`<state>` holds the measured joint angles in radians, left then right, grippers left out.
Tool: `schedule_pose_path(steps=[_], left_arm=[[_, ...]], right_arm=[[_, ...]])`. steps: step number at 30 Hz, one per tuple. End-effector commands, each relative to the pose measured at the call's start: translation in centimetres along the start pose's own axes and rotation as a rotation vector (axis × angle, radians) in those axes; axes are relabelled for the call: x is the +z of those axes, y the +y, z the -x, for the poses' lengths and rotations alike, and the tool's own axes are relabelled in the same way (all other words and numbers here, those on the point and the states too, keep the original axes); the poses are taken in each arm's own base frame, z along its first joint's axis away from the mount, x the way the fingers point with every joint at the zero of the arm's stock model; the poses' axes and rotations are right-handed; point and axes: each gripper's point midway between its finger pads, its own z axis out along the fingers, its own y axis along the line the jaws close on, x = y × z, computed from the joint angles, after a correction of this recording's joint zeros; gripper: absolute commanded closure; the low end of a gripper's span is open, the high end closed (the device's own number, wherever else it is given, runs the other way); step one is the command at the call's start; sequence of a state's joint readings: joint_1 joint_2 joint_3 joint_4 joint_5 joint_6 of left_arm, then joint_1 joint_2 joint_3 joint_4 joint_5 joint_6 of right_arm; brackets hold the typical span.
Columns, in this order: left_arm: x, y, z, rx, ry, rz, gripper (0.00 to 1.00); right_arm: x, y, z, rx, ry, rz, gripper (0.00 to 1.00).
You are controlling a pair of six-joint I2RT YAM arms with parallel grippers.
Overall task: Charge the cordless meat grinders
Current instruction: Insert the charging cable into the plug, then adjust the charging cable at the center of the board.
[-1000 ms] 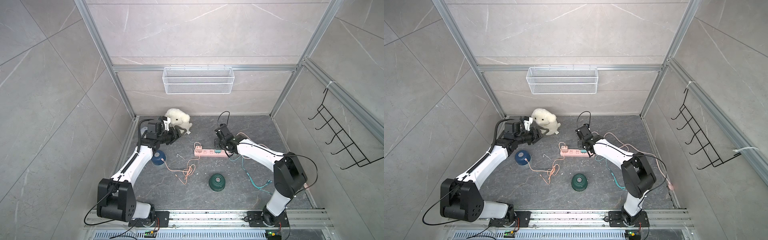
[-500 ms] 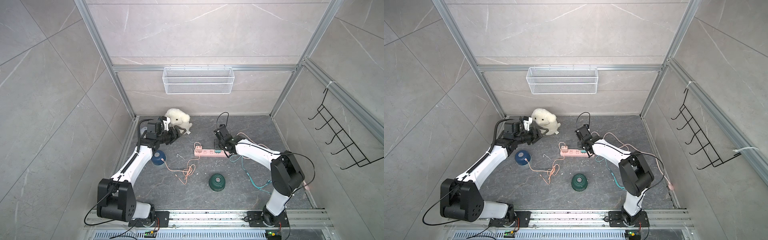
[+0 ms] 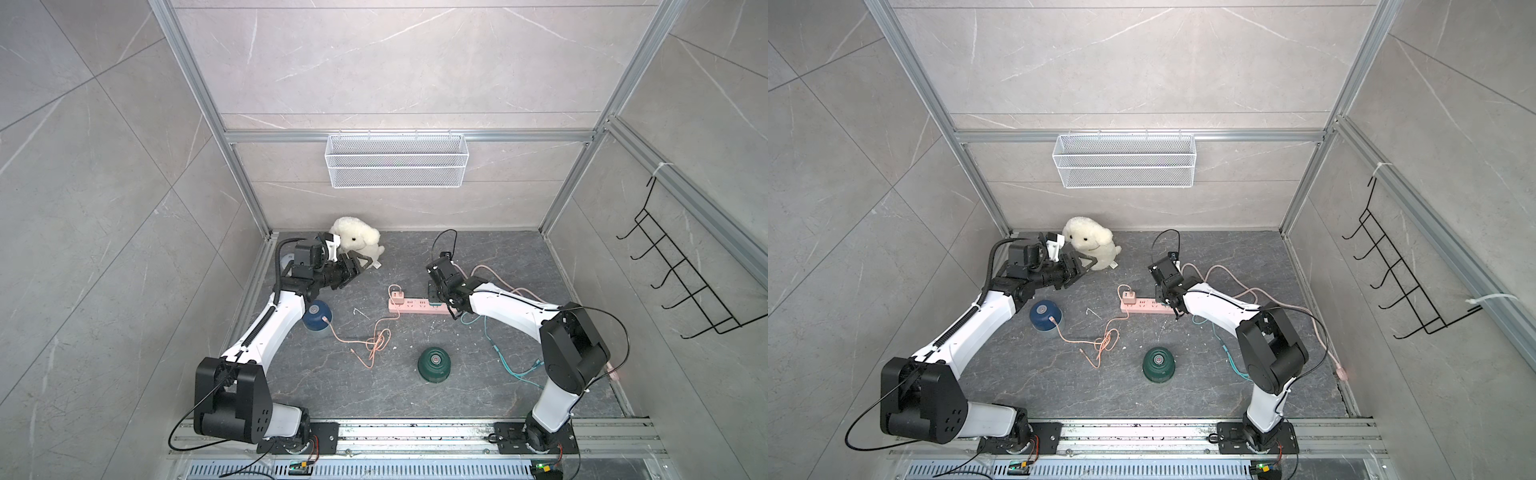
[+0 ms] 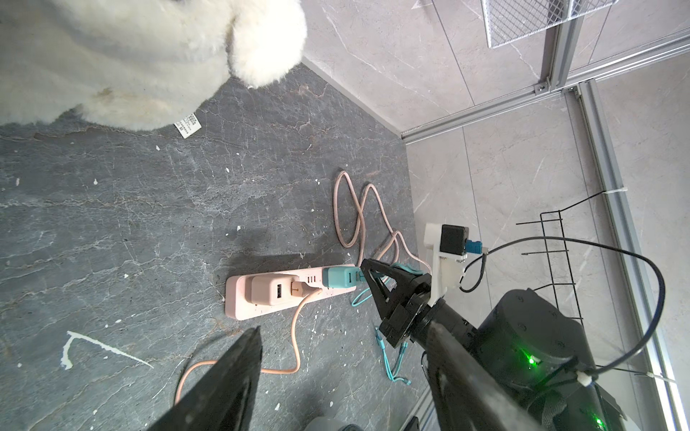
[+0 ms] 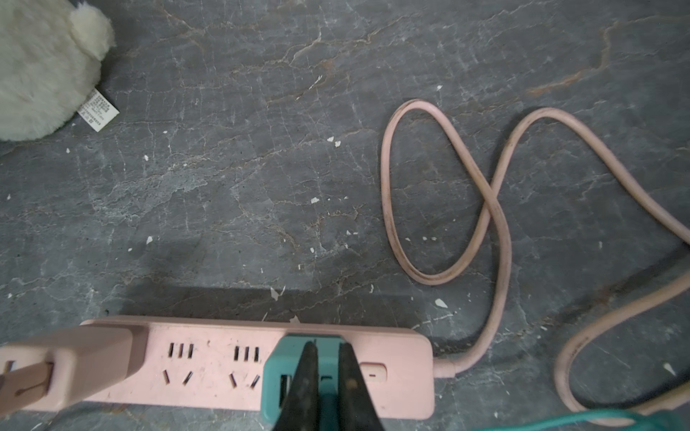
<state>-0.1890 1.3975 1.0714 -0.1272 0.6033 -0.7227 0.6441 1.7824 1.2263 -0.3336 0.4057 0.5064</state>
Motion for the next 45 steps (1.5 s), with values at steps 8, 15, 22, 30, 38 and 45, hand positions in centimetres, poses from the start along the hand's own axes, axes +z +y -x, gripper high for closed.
schedule_pose_path(steps=[8, 15, 22, 30, 38, 45], left_arm=[[-0.7, -0.9, 0.7, 0.038, -0.026, -0.023, 0.28], [-0.8, -0.9, 0.5, 0.037, -0.021, -0.020, 0.28], [-0.7, -0.4, 0.4, 0.035, -0.018, -0.001, 0.28], [-0.9, -0.6, 0.9, 0.073, -0.037, 0.012, 0.24], [-0.8, -0.7, 1.4, 0.115, -0.057, 0.020, 0.24], [-0.4, -0.6, 0.8, 0.147, -0.038, 0.036, 0.24]], right_arm=[[3.0, -2.2, -10.6, -0.049, 0.210, -0.111, 1.00], [3.0, -1.7, -10.9, -0.027, 0.267, -0.078, 1.00], [-1.5, -0.6, -5.6, -0.046, 0.205, 0.006, 0.84], [-5.8, -1.6, -3.2, -0.027, 0.200, 0.066, 0.53], [-11.1, -7.8, -3.1, 0.052, 0.209, -0.023, 0.40], [-10.1, -14.8, -8.8, 0.231, 0.352, -0.170, 0.36]])
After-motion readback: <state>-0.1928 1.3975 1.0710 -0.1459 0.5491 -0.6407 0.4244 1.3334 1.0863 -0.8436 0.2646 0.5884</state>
